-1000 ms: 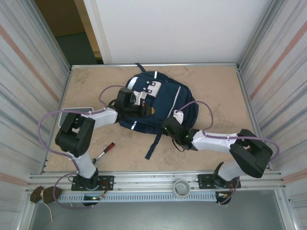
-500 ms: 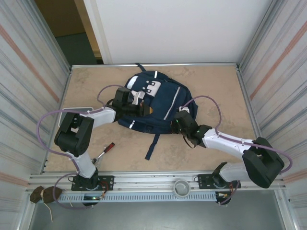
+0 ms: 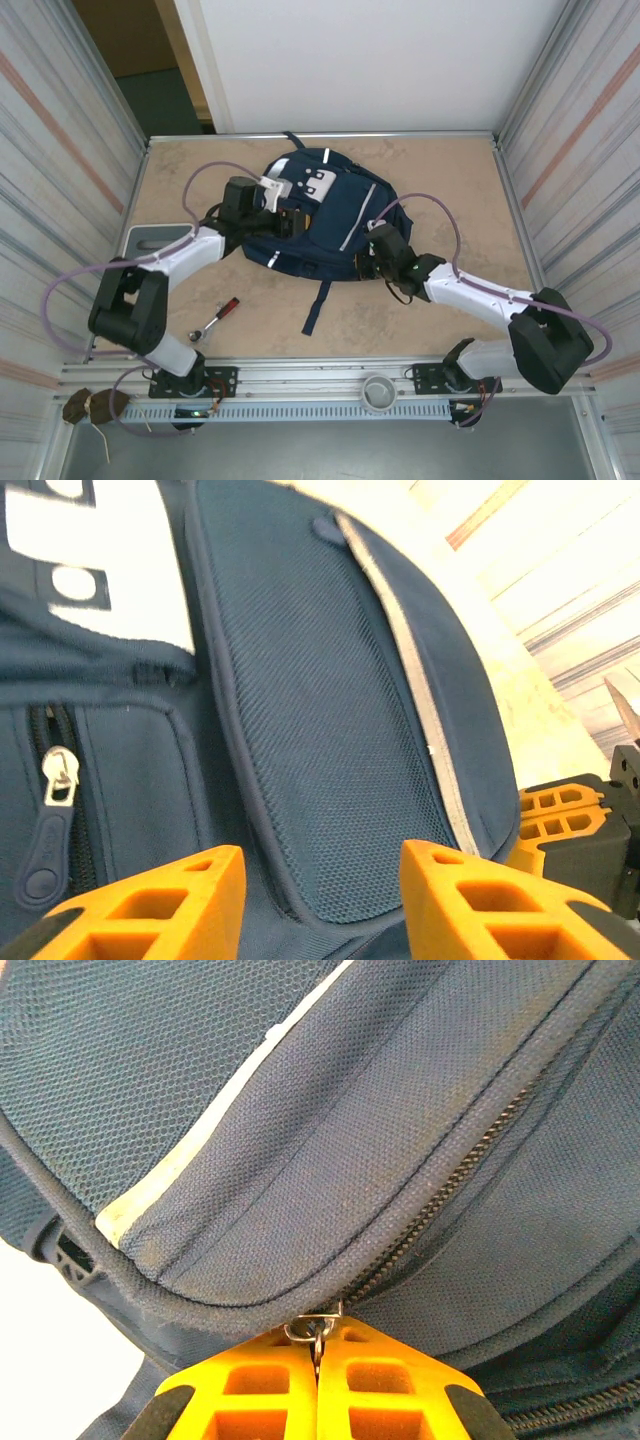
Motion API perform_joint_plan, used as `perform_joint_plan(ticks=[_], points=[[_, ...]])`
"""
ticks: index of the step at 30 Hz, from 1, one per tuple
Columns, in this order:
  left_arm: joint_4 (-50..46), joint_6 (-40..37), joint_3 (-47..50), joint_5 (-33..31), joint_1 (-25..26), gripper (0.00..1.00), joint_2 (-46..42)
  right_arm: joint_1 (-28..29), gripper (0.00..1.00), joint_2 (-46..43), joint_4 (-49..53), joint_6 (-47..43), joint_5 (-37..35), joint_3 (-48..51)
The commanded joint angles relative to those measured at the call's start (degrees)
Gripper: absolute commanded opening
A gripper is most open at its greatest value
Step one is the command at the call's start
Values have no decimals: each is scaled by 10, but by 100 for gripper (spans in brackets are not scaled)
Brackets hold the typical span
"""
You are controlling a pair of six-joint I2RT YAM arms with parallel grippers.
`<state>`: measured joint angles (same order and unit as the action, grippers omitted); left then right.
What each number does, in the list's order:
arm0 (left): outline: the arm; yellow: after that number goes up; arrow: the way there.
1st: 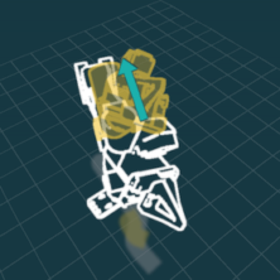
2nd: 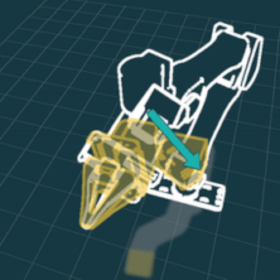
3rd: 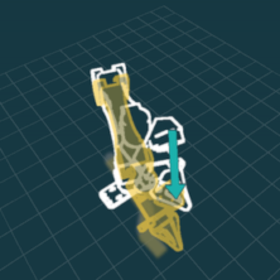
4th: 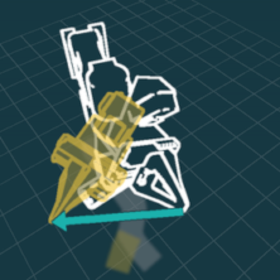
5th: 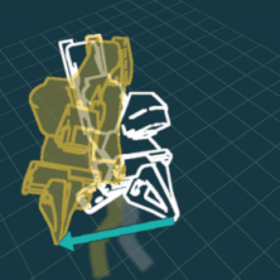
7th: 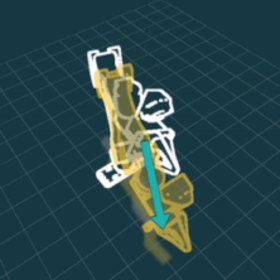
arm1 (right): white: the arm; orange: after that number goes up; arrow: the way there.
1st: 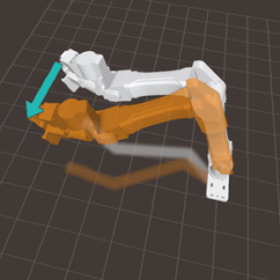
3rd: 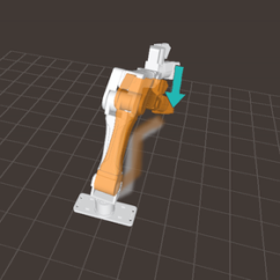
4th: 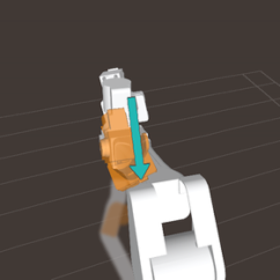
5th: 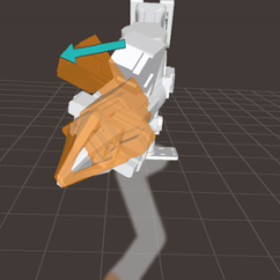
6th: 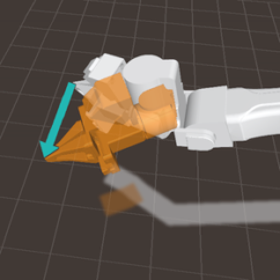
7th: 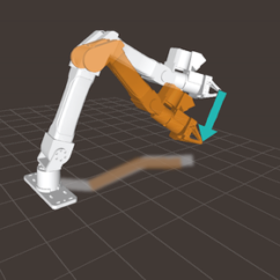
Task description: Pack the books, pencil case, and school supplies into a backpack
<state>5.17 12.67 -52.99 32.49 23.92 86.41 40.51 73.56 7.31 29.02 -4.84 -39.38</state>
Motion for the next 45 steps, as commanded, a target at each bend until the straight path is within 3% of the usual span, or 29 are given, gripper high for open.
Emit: perform_joint_plan(ticks=[1, 4, 8, 15, 24, 36, 45], points=[[-19, -125, 18, -91, 37, 49, -55, -7, 0, -25, 32, -16, 30, -29], [1, -210, 39, -146, 83, 56, -85, -11, 0, -32, 36, -13, 48, -39], [42, -312, 67, -176, 132, 57, -104, -20, 0, -40, 40, -8, 75, -50], [94, -481, 95, -130, 164, 60, -94, -32, 0, -58, 42, 1, 107, -56], [41, -566, 22, -129, 189, 60, -9, -35, 0, -65, 34, 10, 128, -55], [28, -579, -11, -125, 191, 35, 47, -46, 0, -71, 33, 11, 140, -51], [24, -588, -10, -137, 187, 15, 41, -61, 0, -69, 65, -28, 128, -57]])
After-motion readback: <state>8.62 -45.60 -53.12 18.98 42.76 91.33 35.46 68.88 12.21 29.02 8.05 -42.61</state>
